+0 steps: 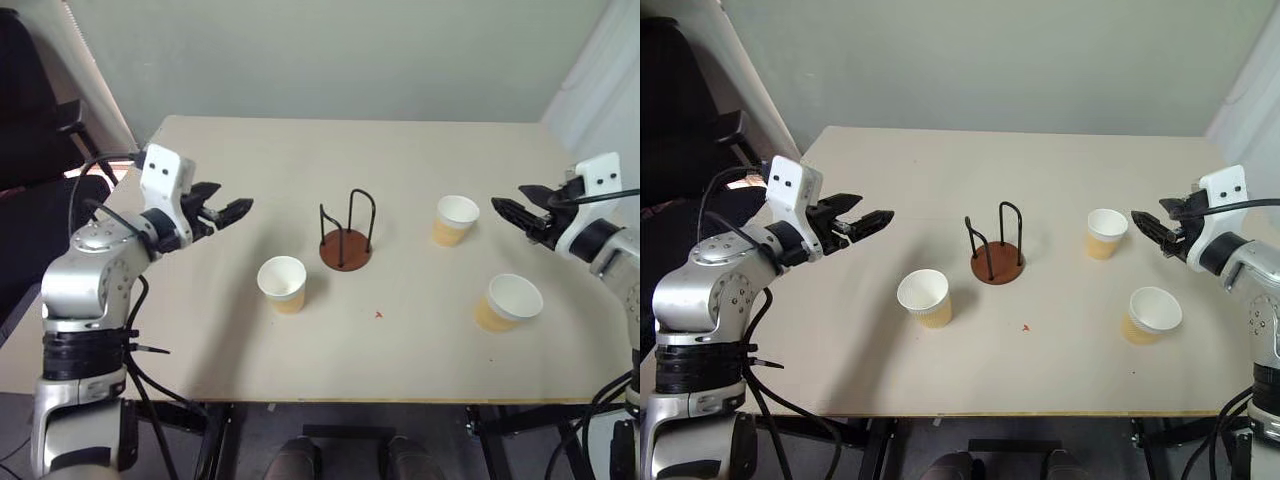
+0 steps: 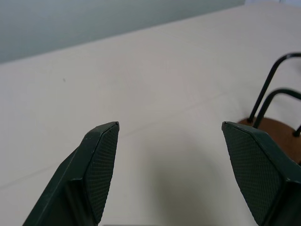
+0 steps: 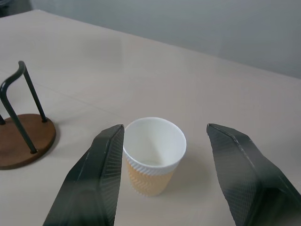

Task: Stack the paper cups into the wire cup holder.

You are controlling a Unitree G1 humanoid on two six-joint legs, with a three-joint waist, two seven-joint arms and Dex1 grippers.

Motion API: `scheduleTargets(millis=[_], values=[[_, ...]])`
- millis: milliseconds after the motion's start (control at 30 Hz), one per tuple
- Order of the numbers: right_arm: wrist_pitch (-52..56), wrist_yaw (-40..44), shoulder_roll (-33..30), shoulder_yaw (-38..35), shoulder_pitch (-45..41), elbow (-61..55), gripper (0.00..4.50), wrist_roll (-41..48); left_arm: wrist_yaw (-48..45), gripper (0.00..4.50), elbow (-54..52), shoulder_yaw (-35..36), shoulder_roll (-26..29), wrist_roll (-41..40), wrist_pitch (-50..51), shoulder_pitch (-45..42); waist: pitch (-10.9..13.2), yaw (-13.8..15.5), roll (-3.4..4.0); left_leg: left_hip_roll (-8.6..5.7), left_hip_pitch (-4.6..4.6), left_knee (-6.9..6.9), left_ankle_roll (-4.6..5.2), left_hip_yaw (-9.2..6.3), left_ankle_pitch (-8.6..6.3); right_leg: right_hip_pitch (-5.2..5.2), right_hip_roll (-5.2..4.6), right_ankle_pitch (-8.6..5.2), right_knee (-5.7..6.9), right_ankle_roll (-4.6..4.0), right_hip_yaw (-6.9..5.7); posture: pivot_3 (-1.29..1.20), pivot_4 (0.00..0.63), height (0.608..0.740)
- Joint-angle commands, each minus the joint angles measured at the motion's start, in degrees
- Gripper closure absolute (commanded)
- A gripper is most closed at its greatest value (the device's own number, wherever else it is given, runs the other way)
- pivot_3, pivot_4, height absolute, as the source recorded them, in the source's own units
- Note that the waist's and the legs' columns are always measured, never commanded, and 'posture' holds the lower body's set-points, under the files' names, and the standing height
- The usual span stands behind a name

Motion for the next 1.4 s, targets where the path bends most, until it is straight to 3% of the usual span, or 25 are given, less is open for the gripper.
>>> scheduleTargets(millis=[33,267,400,567,767,867,967,1000,1400], values=[[-0.4,1.0,-2.2,-0.9,-1.5,-1.7,1.64,0.4,-2.0,0.74,-1.2,-0.9,1.1,-0.2,-0.8,-0.9,0.0,0.0,0.0,0.0,0.0,0.0,0.0,0.0,0.0,0.0,0.0,0.0,0.0,0.0,0.0,0.0,0.15,0.74],[4.8,0.5,-3.6,-4.2,-3.2,-5.5,1.64,4.8,-9.6,0.74,-1.8,-8.4,2.0,-2.1,3.8,-5.9,0.0,0.1,-0.02,0.0,-0.02,0.02,0.0,0.0,0.0,0.0,-0.01,-0.01,0.01,-0.01,0.0,0.0,0.15,0.74],[16.3,4.2,-8.5,-7.5,-5.3,-11.9,1.64,17.0,-19.4,0.74,-4.2,-12.2,4.6,-7.9,10.1,-10.5,0.0,0.2,-0.03,-0.01,-0.19,-0.03,-0.07,0.03,0.01,-0.17,0.0,-0.03,0.0,0.01,0.0,0.0,0.15,0.74],[25.6,9.8,-15.7,-7.6,-3.2,-20.5,1.64,29.8,-27.4,0.74,-1.5,-18.6,6.2,-6.3,8.5,-14.5,0.0,0.3,-0.04,-0.02,-0.3,-0.06,-0.15,0.02,0.03,-0.21,0.03,-0.26,-0.01,0.12,0.01,0.0,0.15,0.74],[25.5,10.2,-18.5,-6.6,0.3,-21.4,1.64,31.0,-27.5,0.74,1.1,-22.6,5.8,-1.4,5.5,-14.8,0.0,0.3,-0.04,-0.02,-0.29,-0.06,-0.17,-0.04,-0.02,-0.22,0.01,-0.39,-0.01,0.21,0.03,0.0,0.15,0.74],[25.3,9.5,-18.6,-6.7,0.5,-21.3,1.1,31.6,-26.3,0.74,0.7,-23.6,5.0,0.4,5.0,-13.9,0.0,0.3,-0.04,0.0,-0.28,-0.06,-0.16,-0.05,-0.02,-0.23,0.01,-0.39,0.01,0.22,0.02,0.0,0.15,0.74],[24.0,8.7,-18.5,-5.9,0.6,-21.5,0.15,30.4,-24.8,0.74,0.2,-23.5,3.6,0.8,6.2,-13.4,0.0,0.3,-0.04,-0.01,-0.28,-0.06,-0.11,-0.05,0.01,-0.23,0.01,-0.39,0.02,0.22,0.02,0.0,0.15,0.74],[23.6,8.6,-18.5,-5.7,0.6,-21.5,0.06,30.1,-24.4,0.74,-0.2,-23.4,3.2,0.8,6.5,-13.3,0.0,0.3,-0.04,-0.01,-0.28,-0.06,-0.08,-0.05,0.01,-0.22,0.0,-0.38,0.02,0.23,0.02,0.0,0.15,0.74],[22.9,6.1,-17.9,-4.8,0.5,-22.5,0.06,31.2,-17.3,0.74,3.2,-24.6,-4.9,4.7,6.0,-13.6,0.0,0.3,-0.04,-0.01,-0.27,-0.02,-0.01,-0.02,0.03,-0.2,-0.02,-0.35,0.05,0.27,0.01,0.0,0.15,0.74]])
